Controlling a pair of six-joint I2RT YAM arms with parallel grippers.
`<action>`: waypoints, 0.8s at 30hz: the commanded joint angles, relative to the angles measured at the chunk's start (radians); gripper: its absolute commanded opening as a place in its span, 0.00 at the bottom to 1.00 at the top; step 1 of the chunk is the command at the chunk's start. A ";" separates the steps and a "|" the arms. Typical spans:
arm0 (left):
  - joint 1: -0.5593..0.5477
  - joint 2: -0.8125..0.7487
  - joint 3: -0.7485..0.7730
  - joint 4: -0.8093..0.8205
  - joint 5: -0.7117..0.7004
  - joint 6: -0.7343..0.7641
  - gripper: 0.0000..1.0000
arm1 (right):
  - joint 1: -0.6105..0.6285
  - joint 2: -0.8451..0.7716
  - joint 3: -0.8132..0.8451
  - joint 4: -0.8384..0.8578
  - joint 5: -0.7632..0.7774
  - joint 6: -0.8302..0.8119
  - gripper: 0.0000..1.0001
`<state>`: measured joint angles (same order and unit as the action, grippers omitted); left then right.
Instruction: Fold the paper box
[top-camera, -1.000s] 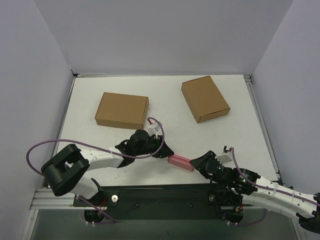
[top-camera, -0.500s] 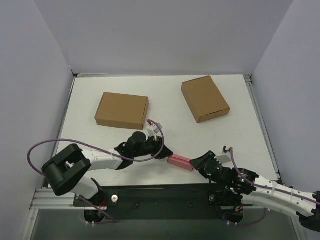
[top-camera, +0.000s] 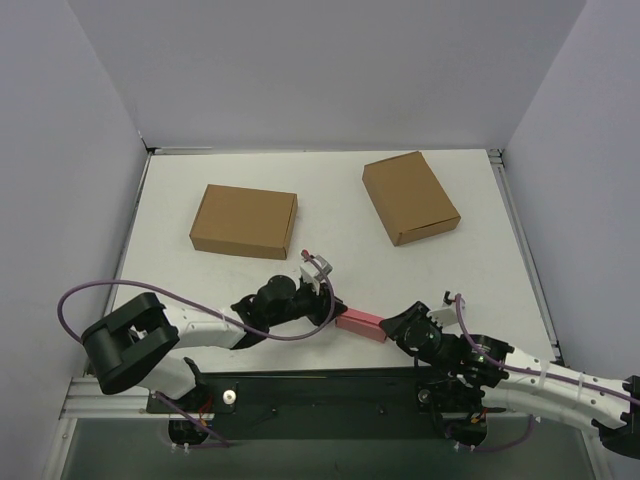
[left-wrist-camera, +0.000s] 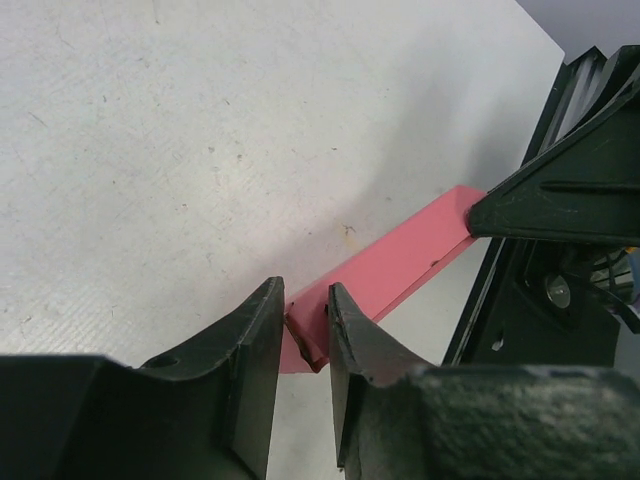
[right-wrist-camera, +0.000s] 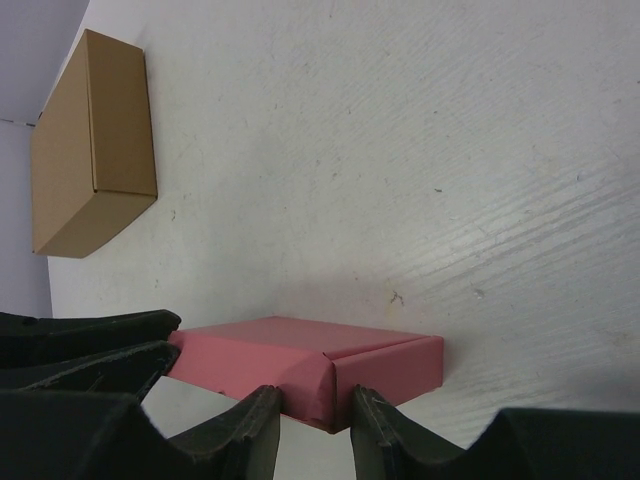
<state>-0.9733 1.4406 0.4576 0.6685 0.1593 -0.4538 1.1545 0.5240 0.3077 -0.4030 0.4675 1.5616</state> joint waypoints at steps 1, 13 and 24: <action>-0.090 0.049 -0.076 -0.185 -0.004 0.099 0.33 | 0.010 0.073 -0.059 -0.168 0.005 -0.003 0.33; -0.133 0.106 -0.094 -0.197 -0.076 0.089 0.30 | 0.017 0.084 0.019 -0.198 0.040 -0.049 0.45; -0.139 0.115 -0.086 -0.205 -0.075 0.093 0.29 | -0.140 -0.124 0.077 -0.231 -0.015 -0.179 0.50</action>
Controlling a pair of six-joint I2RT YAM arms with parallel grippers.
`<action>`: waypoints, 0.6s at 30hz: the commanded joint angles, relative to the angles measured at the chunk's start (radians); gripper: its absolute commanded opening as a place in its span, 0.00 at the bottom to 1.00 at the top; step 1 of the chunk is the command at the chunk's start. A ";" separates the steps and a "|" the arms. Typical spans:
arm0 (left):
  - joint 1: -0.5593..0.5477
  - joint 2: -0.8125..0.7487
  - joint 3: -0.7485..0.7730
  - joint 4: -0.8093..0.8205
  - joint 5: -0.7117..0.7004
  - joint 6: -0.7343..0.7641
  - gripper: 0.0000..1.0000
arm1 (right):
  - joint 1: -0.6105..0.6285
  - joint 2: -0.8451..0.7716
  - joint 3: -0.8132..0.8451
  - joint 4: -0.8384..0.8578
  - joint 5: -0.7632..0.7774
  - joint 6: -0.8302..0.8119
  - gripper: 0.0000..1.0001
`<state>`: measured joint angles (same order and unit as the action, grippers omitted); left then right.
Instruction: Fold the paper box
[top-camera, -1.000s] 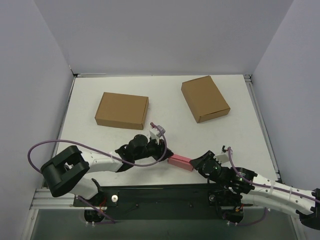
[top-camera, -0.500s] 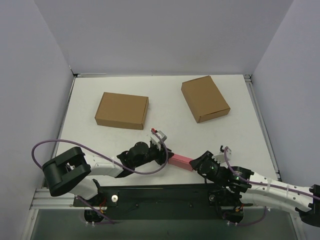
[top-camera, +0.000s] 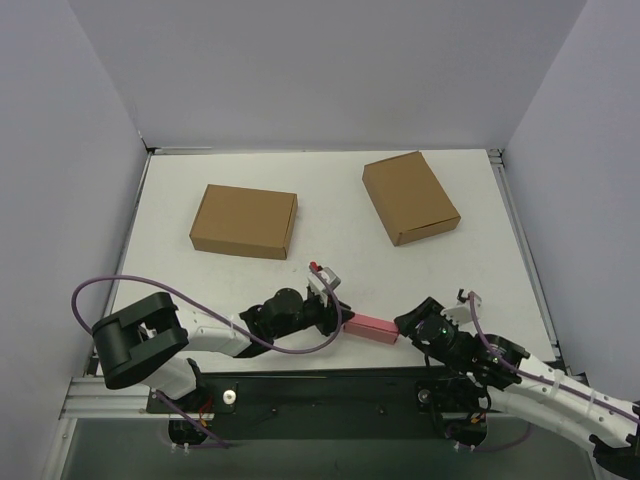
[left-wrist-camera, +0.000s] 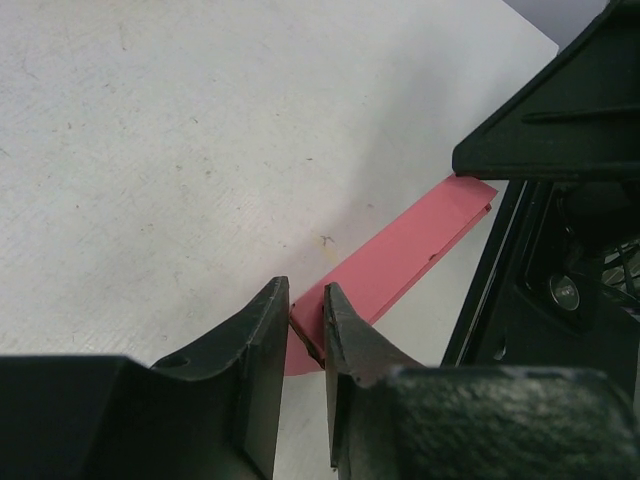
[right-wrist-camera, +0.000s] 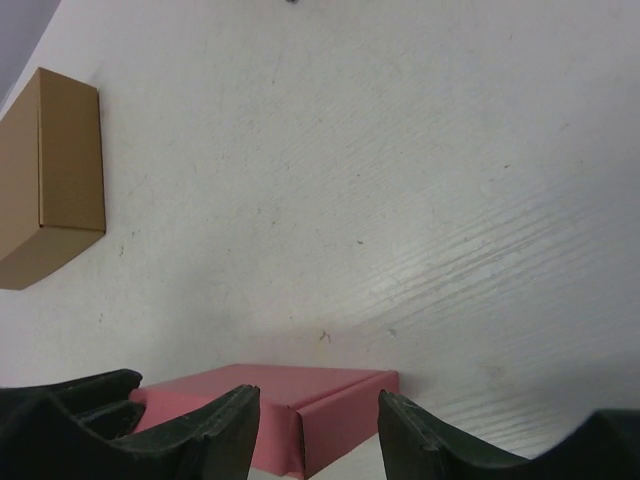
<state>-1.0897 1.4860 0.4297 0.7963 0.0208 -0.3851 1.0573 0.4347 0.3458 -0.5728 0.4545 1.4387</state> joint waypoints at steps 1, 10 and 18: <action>-0.022 0.069 -0.059 -0.333 0.064 0.026 0.29 | -0.048 -0.040 0.044 -0.061 -0.002 -0.070 0.50; -0.024 0.071 -0.032 -0.368 0.054 0.031 0.29 | -0.048 -0.027 0.058 -0.067 -0.050 -0.072 0.42; -0.022 0.077 -0.029 -0.373 0.051 0.028 0.29 | -0.025 -0.080 0.025 -0.113 -0.063 -0.035 0.33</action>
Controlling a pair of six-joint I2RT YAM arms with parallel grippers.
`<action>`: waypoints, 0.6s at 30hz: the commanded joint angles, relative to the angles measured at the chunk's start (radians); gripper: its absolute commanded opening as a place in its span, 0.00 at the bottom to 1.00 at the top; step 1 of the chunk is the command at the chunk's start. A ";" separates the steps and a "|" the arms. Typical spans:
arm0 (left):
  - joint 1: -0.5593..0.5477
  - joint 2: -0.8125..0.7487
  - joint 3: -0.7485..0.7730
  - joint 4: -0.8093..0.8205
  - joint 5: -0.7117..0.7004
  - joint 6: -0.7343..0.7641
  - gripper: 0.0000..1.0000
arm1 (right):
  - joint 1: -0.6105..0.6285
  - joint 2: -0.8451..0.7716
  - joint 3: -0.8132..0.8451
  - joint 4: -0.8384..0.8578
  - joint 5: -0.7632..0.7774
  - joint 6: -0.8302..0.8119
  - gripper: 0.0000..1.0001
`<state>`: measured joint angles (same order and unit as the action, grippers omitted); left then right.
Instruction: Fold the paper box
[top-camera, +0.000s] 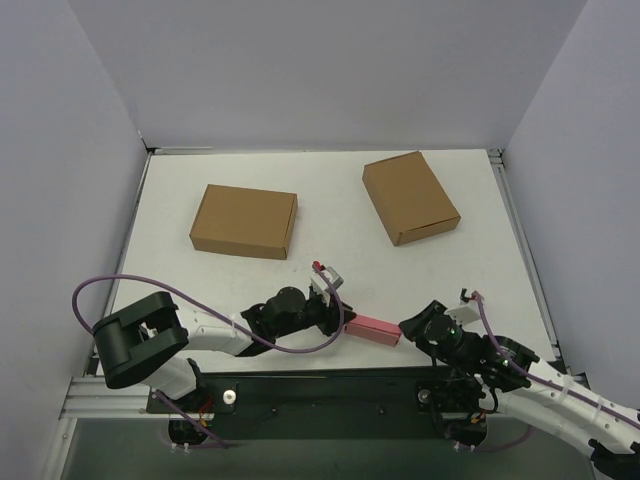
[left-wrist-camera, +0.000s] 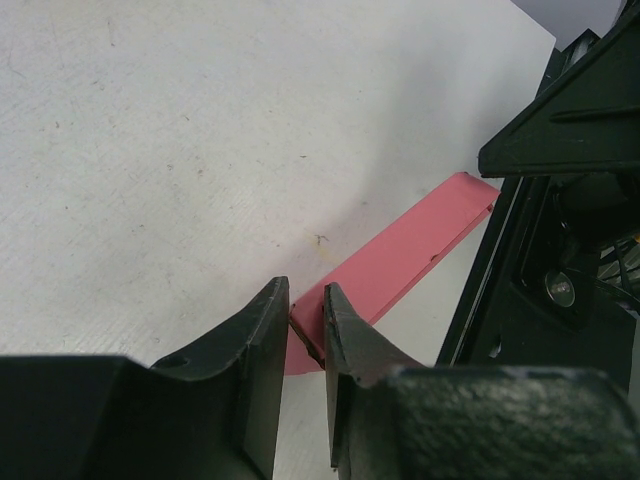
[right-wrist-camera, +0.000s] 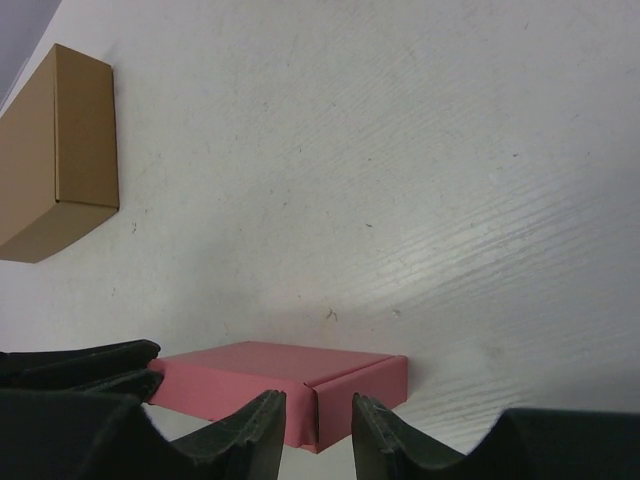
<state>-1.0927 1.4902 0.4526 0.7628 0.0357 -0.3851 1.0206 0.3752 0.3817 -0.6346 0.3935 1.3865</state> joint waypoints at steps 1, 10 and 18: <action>-0.019 0.077 -0.049 -0.339 0.035 0.028 0.29 | 0.013 -0.018 -0.012 -0.053 -0.002 0.020 0.33; -0.018 0.085 -0.042 -0.339 0.036 0.028 0.28 | 0.050 0.014 -0.015 -0.059 0.015 0.045 0.32; -0.018 0.087 -0.043 -0.338 0.036 0.028 0.28 | 0.062 0.008 -0.055 -0.062 0.012 0.074 0.22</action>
<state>-1.0962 1.5047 0.4667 0.7612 0.0429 -0.3851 1.0687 0.3748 0.3676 -0.6495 0.3950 1.4403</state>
